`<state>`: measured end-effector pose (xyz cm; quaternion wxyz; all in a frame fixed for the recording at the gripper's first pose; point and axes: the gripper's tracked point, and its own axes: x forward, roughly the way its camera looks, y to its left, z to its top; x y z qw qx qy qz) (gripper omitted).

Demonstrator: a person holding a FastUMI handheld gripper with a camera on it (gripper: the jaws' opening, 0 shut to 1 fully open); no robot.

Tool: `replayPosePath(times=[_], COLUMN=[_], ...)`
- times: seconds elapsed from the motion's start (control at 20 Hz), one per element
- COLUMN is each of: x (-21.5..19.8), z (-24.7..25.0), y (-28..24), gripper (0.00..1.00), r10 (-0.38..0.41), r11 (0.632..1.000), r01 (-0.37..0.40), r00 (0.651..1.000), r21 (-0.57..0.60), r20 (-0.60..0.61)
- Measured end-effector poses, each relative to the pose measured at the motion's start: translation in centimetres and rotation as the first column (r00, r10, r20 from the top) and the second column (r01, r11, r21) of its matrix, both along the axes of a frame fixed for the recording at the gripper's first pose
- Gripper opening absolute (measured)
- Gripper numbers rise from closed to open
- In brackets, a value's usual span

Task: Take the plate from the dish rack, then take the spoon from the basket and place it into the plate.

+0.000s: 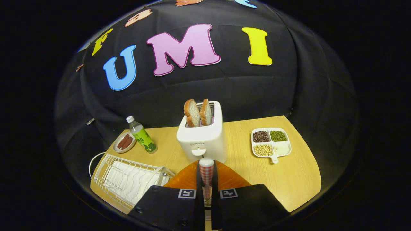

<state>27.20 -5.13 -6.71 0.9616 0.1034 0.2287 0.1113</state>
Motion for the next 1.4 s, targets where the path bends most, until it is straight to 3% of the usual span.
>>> replayPosePath(times=[0.2,0.5,0.7,1.05,1.4], x=[-2.8,-8.2,-12.2,-18.6,-20.4], z=[3.6,3.9,0.4,-7.3,-13.1], y=[0.3,0.5,1.0,5.1,7.1], gripper=[0.12,0.12,0.12,0.12,0.13], r10=[0.059,0.105,0.157,0.261,0.236], r11=[0.998,0.993,0.987,0.965,0.972], r01=[-0.059,-0.103,-0.153,-0.236,-0.203], r00=[0.998,0.994,0.982,0.92,0.876], r21=[-0.007,0.055,0.042,0.117,0.123], r20=[0.032,-0.027,-0.106,-0.294,-0.421])
